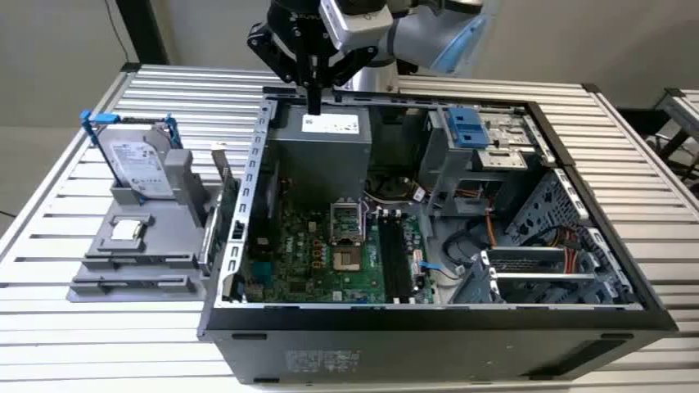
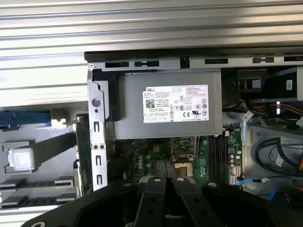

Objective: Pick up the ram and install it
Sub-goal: 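Reach for the ram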

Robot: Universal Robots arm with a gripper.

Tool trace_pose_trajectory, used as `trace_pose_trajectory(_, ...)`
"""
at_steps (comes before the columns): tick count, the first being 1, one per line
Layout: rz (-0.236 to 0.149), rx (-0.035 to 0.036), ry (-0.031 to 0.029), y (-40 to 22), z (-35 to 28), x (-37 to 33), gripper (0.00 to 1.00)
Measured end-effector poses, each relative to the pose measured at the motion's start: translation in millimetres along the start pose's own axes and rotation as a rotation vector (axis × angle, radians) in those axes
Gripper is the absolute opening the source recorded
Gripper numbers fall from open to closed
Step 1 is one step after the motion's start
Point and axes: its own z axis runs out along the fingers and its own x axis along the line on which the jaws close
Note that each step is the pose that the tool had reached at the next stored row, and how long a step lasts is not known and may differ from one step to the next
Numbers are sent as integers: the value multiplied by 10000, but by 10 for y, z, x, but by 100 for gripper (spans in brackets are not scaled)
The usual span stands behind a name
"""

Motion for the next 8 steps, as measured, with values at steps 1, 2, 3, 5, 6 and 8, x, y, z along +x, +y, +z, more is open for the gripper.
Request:
trace_pose_trajectory(1,0,0,0,0,0,0,0)
trace_pose_trajectory(2,0,0,0,0,0,0,0)
trace_pose_trajectory(3,0,0,0,0,0,0,0)
trace_pose_trajectory(5,0,0,0,0,0,0,0)
trace_pose_trajectory(6,0,0,0,0,0,0,0)
trace_pose_trajectory(8,0,0,0,0,0,0,0)
